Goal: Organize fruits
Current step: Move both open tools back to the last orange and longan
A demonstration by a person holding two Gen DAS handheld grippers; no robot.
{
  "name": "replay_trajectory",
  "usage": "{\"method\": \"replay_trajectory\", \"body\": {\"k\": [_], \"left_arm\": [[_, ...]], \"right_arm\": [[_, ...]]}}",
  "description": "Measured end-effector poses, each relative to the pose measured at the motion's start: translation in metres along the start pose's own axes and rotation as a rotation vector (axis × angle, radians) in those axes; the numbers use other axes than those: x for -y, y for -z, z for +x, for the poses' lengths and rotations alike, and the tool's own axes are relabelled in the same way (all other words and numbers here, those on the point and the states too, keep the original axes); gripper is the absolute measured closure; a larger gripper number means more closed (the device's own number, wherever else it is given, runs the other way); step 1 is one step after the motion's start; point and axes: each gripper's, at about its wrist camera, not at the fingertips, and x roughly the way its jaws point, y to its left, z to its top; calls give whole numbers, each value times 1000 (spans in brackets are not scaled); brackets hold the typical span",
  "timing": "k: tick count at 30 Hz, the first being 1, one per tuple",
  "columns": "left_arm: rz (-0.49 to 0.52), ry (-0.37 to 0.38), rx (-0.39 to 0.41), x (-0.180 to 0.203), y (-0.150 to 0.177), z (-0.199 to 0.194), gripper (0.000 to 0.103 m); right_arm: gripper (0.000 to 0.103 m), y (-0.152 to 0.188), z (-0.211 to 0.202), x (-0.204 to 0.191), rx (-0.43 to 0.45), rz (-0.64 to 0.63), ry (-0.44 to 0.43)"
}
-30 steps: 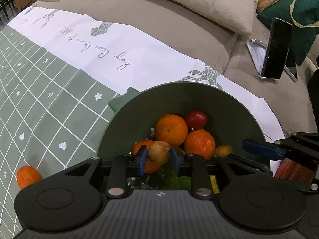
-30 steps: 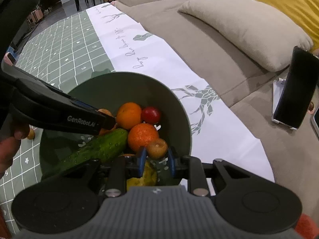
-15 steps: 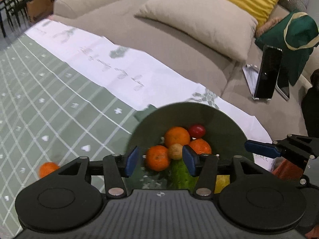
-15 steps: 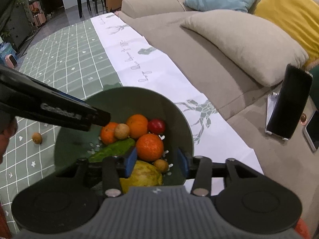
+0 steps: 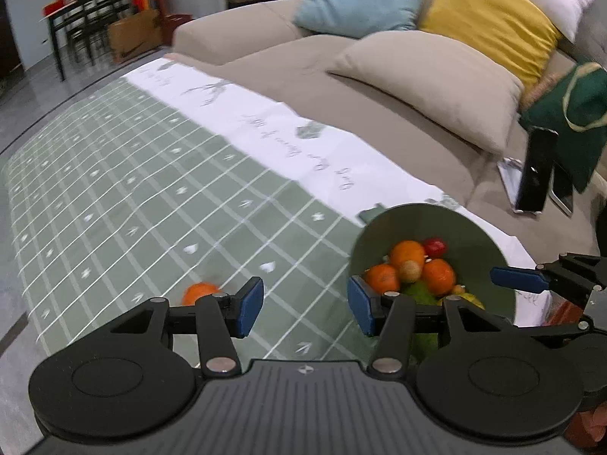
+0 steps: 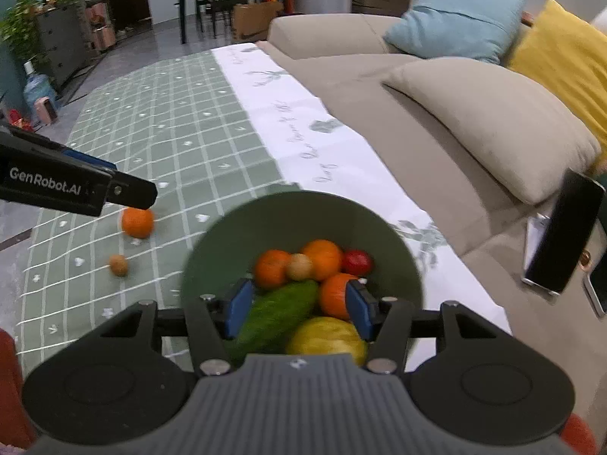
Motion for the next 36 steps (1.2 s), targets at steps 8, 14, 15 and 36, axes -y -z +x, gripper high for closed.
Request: {"method": "replay_trajectory", "body": {"k": [8, 14, 15, 36], "left_arm": [[-67, -61, 38, -44, 30, -17, 43], [-122, -76, 103, -72, 50, -27, 43], [-133, -75, 103, -76, 53, -28, 43], [-156, 47, -76, -97, 70, 40, 43]], "right_arm": [[50, -7, 1, -43, 17, -62, -83], [50, -11, 8, -72, 13, -105, -136], [50, -11, 9, -77, 12, -112, -144], [72, -34, 77, -108, -36, -268, -195]]}}
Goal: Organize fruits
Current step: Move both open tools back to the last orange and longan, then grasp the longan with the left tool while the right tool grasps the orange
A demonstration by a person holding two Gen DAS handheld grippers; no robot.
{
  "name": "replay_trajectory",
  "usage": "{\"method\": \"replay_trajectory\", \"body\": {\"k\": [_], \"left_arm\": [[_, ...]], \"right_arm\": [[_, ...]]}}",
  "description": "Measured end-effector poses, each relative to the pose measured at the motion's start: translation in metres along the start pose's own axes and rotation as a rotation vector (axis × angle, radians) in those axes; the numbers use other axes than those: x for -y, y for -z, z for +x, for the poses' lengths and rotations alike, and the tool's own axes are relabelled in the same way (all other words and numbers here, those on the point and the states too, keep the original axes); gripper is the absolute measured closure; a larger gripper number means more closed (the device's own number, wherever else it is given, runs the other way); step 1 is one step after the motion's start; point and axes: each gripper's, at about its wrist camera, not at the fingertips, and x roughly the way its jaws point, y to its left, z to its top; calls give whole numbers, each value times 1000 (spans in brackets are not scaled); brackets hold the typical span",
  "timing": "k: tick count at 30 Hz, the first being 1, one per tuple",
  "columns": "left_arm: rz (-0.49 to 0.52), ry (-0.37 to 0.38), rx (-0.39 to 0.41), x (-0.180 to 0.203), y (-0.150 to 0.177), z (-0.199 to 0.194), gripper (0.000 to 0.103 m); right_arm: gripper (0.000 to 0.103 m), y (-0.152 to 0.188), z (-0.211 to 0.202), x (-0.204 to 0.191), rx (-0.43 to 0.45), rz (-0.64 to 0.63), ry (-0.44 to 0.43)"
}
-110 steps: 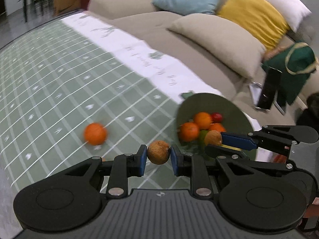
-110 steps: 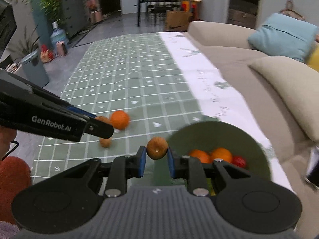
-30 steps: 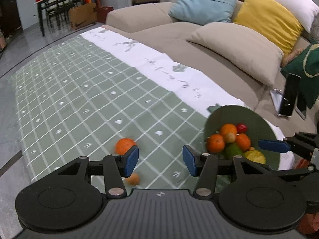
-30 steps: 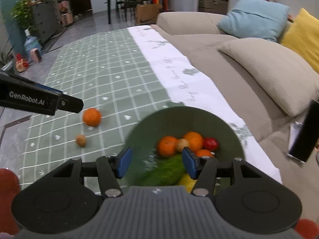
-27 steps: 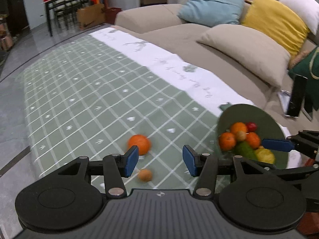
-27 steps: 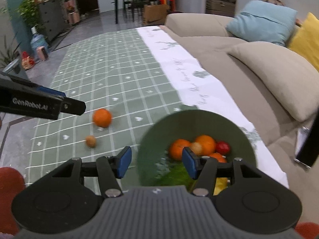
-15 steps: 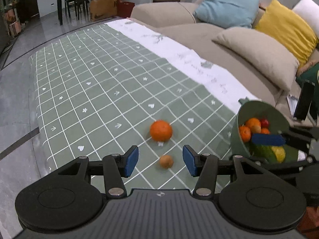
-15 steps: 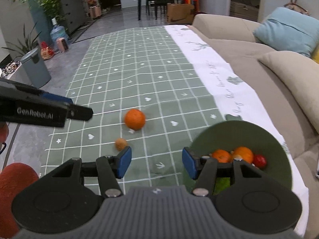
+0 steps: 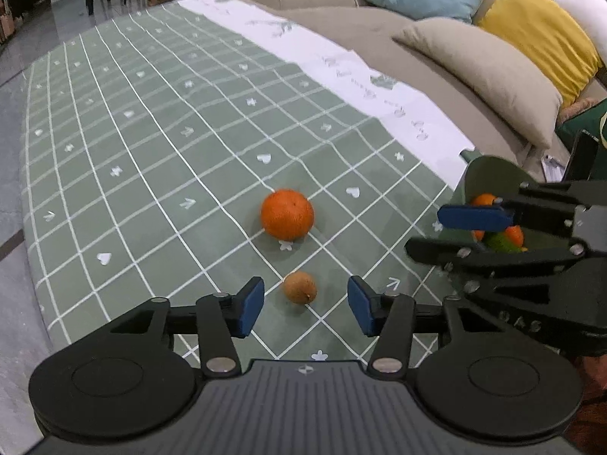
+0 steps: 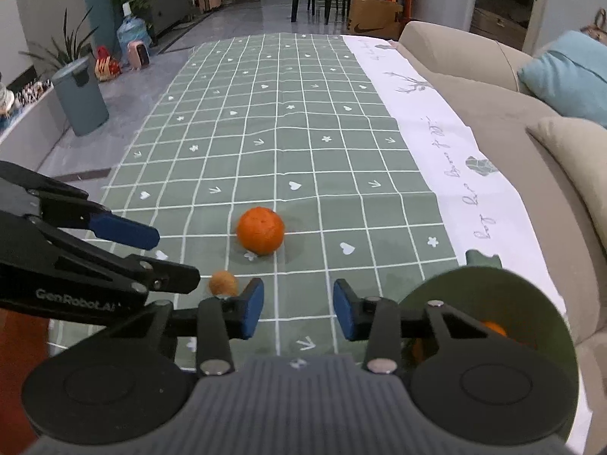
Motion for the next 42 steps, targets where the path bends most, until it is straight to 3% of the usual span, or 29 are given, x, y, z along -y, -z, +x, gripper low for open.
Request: {"method": "replay_trajectory", "body": {"k": [9, 20, 27, 33, 37, 42], "left_arm": [[6, 14, -85, -2, -7, 42, 48], [28, -9, -135, -1, -7, 64, 69], [4, -5, -120, -8, -8, 59, 73], [-47, -53, -97, -31, -9, 43, 73], [-78, -76, -83, -46, -10, 33, 73], [-89, -93, -70, -55, -13, 23, 73]], "right_arm": [[73, -6, 17, 10, -21, -1, 8], [73, -11, 28, 14, -37, 14, -3], [73, -18, 39, 6, -46, 11, -29], [72, -32, 57, -5, -48, 55, -77], [61, -41, 74, -12, -57, 96, -97], [61, -46, 93, -17, -85, 119, -97]]}}
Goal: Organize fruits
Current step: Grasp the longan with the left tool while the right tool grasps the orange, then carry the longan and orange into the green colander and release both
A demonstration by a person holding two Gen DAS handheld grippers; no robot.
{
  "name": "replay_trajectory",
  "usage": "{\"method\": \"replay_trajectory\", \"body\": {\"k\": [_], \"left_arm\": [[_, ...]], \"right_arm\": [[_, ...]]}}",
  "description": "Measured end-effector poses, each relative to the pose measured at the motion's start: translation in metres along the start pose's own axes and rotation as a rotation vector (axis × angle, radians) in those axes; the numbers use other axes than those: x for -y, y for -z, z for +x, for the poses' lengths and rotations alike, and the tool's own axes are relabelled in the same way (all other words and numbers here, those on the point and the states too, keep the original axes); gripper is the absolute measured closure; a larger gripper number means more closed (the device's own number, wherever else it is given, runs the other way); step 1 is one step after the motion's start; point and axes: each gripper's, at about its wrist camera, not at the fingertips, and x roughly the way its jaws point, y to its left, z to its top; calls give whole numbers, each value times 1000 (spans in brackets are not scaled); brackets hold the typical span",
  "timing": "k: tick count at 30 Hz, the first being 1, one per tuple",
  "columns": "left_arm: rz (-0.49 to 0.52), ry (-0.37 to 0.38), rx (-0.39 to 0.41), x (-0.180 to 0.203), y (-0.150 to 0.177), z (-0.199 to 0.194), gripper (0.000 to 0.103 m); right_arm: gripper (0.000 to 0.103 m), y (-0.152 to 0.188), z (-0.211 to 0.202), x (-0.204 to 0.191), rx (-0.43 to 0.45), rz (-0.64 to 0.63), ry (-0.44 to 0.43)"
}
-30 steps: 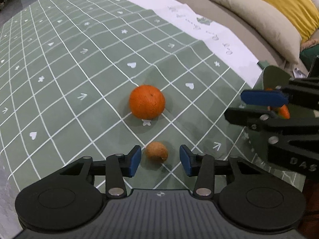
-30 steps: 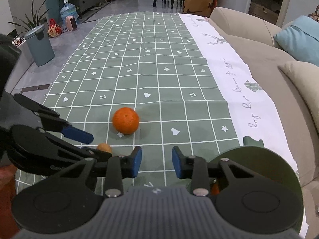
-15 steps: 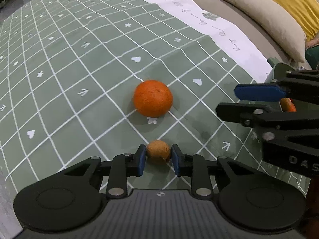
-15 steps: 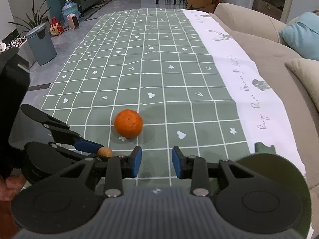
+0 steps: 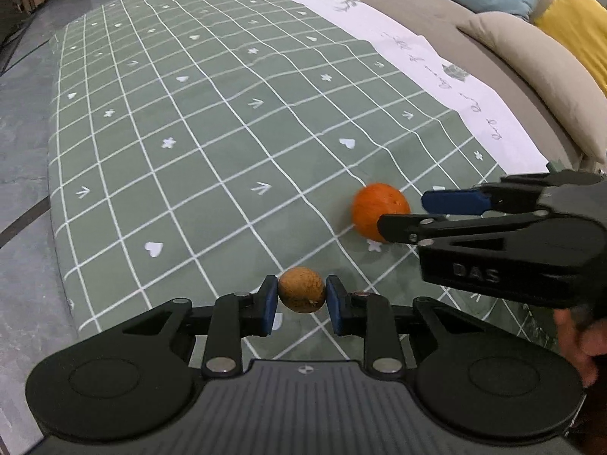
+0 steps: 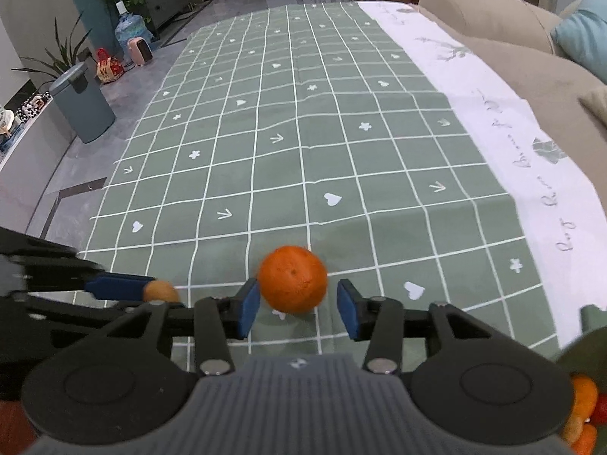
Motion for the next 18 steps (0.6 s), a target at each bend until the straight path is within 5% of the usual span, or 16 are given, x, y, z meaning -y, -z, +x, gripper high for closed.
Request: {"method": "replay_trajectory", "body": {"k": [18], "left_arm": [[4, -29, 46, 4, 4, -34, 73]], "right_arm": [[61, -7, 24, -2, -27, 66, -9]]}}
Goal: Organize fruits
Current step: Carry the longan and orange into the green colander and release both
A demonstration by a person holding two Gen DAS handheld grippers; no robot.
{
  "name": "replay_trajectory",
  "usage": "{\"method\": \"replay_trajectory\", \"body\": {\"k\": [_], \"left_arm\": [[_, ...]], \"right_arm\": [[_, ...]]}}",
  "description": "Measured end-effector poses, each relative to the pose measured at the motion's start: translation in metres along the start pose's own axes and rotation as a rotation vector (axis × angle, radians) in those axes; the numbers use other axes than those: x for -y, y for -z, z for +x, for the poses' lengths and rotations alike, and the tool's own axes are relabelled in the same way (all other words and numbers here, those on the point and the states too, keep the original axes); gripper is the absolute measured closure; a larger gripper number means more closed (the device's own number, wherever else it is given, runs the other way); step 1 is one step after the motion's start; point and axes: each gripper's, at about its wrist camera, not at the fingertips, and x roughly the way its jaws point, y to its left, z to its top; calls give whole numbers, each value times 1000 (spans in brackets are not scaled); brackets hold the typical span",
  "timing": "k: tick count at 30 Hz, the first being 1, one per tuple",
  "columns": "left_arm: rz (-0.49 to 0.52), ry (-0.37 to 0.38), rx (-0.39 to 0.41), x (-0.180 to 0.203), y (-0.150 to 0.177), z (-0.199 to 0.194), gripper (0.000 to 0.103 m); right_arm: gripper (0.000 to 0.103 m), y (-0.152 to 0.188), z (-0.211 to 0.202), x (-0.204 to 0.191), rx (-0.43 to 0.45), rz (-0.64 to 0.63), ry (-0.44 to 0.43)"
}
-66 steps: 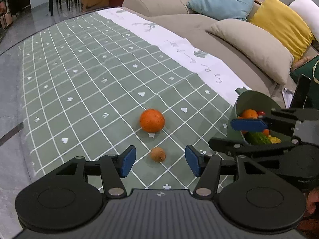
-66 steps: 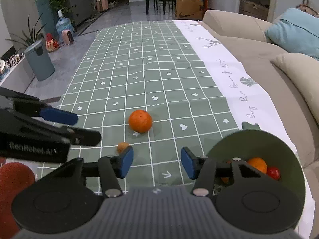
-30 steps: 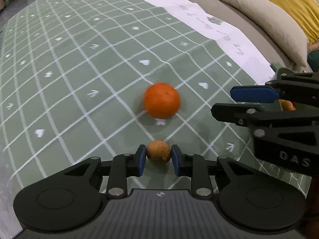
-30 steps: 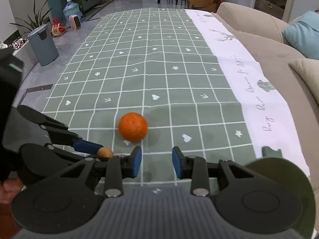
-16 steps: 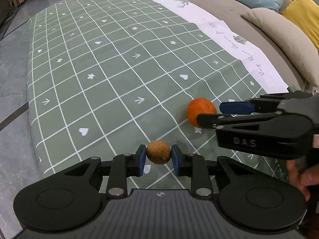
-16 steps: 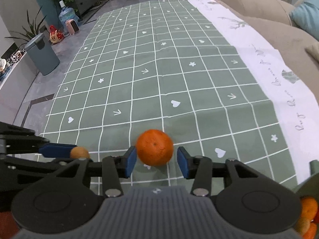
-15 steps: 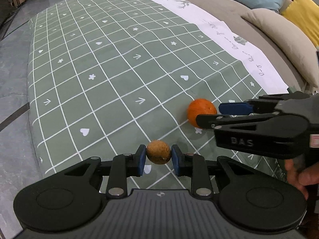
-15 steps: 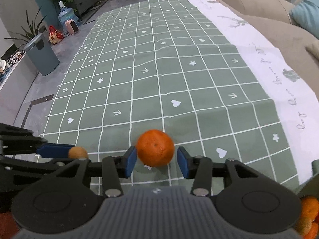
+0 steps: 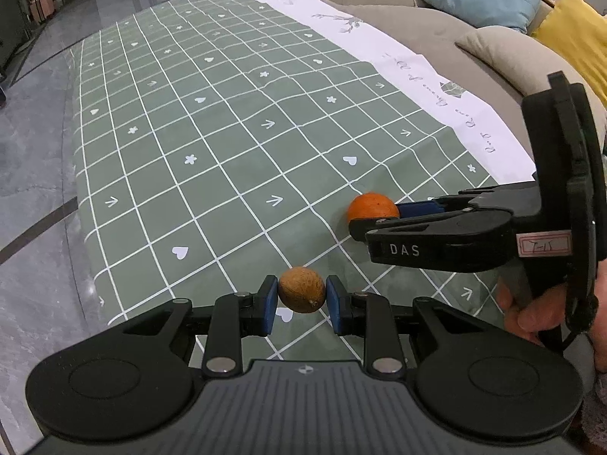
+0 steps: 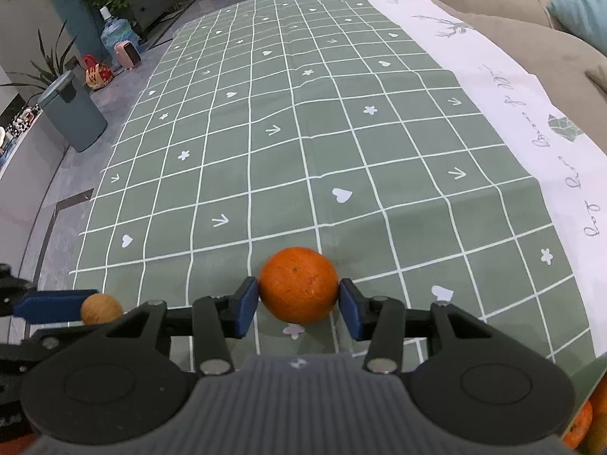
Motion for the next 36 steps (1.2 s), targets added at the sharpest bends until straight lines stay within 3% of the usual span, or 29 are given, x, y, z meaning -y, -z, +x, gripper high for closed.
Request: {"method": "replay_trajectory", "body": {"k": [14, 25, 36], "left_arm": [[44, 33, 81, 45, 3, -43, 73], [167, 162, 108, 119, -2, -58, 73], [276, 284, 44, 193, -10, -35, 73]], "right_arm": [[62, 24, -97, 10, 113, 10, -6], [62, 76, -184, 74, 194, 127, 46], [62, 123, -229, 138, 213, 232, 148]]}}
